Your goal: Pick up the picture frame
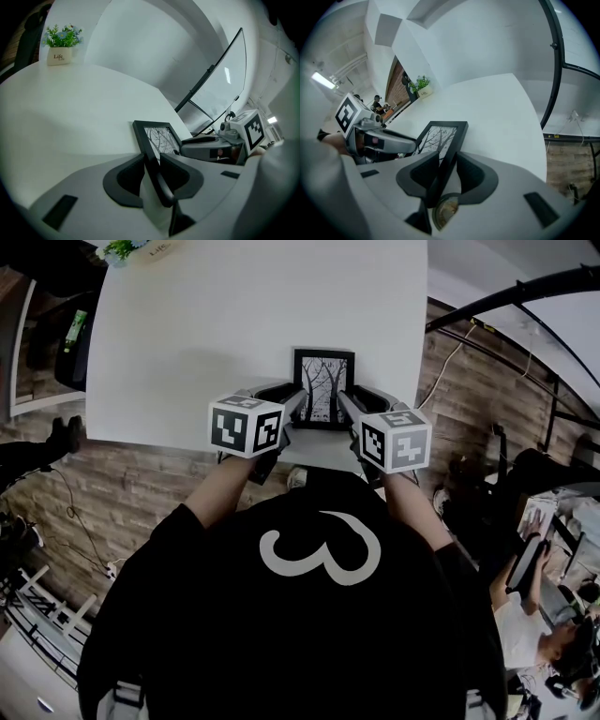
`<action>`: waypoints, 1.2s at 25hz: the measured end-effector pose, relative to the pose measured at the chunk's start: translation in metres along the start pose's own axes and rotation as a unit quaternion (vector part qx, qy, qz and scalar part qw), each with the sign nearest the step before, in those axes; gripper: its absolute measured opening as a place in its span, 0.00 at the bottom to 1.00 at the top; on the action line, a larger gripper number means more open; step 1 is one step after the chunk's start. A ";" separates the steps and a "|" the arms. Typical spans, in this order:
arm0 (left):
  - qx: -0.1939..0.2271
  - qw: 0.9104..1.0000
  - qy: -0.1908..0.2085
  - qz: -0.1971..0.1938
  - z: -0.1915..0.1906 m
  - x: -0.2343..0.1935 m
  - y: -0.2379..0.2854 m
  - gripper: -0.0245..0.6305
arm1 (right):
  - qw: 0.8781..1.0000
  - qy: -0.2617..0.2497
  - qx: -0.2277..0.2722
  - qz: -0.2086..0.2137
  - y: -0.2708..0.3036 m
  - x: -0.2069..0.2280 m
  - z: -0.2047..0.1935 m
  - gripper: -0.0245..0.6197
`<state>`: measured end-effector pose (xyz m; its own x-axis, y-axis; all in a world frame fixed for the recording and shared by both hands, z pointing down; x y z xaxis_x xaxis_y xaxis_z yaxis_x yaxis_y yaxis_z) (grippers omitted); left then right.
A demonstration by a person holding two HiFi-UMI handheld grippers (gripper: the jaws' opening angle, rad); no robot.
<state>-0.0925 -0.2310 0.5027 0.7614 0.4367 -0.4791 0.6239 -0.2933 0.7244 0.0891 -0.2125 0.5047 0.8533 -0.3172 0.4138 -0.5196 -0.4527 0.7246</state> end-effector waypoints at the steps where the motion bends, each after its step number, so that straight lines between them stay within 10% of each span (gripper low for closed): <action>1: 0.000 1.000 -0.001 0.001 0.000 0.000 0.000 0.21 | 1.000 0.002 0.000 0.001 0.000 0.000 0.000 0.24; 30: 0.007 0.999 -0.024 0.026 -0.001 0.003 0.001 0.19 | 1.000 0.005 -0.011 -0.014 0.000 -0.001 0.001 0.21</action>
<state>-0.0901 -0.2292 0.5023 0.8004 0.3794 -0.4640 0.5851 -0.3262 0.7425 0.0881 -0.2135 0.5035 0.8678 -0.2959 0.3993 -0.4950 -0.4432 0.7473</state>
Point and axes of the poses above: the fingertips, and each gripper's own axes: y forward along the fingers, x to its right, z out of its top, the point moved 8 cm from there along -y, backward along the fingers, and after that the axes turned 1 degree about y, right-handed, at the moved point
